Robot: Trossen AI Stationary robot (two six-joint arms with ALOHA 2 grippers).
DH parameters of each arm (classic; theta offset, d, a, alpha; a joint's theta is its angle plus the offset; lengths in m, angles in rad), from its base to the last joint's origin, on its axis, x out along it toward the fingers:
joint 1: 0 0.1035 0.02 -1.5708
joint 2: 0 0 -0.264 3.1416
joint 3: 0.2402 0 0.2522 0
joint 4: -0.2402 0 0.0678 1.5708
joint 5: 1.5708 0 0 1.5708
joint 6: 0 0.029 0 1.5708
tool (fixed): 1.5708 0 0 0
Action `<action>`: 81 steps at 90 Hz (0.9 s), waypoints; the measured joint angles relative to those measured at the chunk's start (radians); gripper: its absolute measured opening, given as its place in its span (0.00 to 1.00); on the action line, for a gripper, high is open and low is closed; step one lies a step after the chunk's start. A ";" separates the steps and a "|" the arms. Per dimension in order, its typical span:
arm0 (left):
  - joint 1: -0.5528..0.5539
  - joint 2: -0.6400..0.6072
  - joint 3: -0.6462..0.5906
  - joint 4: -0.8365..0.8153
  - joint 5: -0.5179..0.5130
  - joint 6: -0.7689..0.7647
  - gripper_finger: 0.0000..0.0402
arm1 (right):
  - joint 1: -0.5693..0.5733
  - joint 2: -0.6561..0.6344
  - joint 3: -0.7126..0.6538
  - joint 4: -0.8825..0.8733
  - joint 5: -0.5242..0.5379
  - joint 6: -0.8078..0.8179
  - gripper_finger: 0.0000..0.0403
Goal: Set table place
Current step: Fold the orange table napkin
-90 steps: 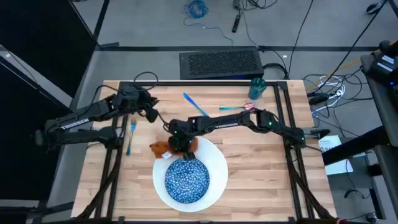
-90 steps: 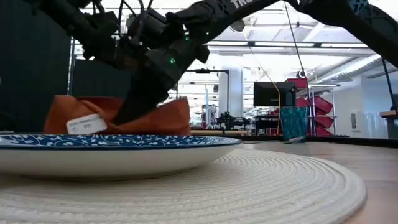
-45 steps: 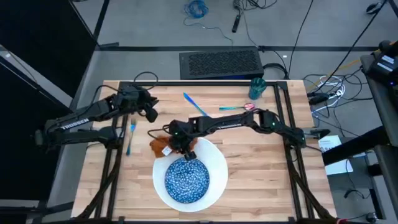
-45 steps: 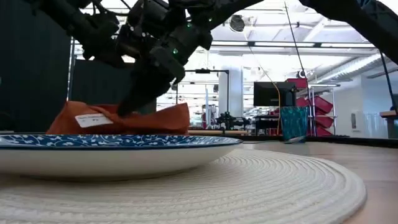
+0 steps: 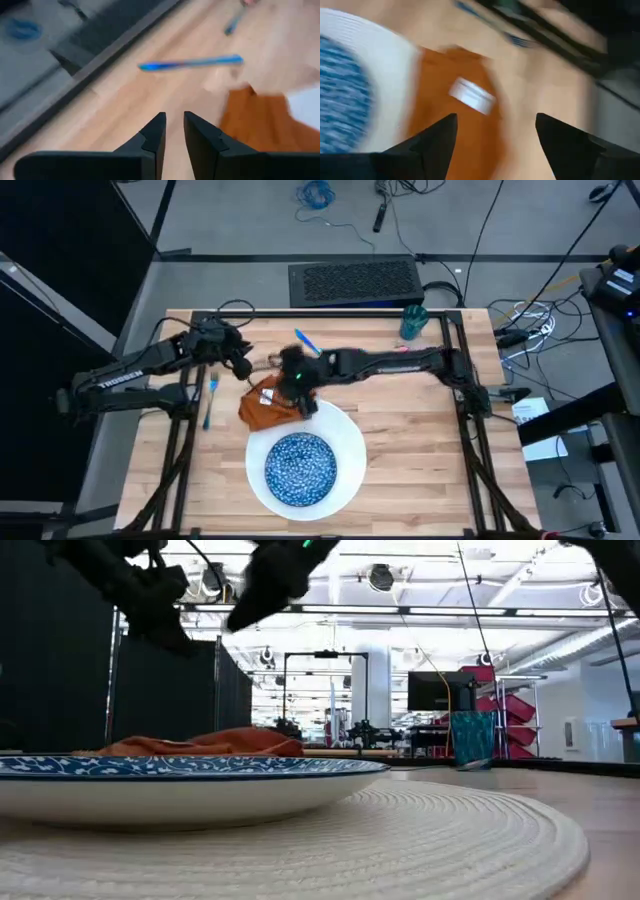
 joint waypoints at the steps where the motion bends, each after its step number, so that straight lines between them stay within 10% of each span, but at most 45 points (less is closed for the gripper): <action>1: -0.001 0.000 0.000 -0.010 0.019 -0.001 0.14 | -0.005 -0.013 0.000 -0.012 0.007 0.002 0.63; 28: -0.228 0.027 -0.030 -0.129 0.215 -0.085 0.14 | -0.249 -0.274 -0.002 -0.369 -0.004 0.200 0.59; 81: -0.721 0.515 -0.032 -0.243 -0.172 -0.354 0.14 | -0.516 -0.420 -0.086 -0.433 -0.126 0.150 0.59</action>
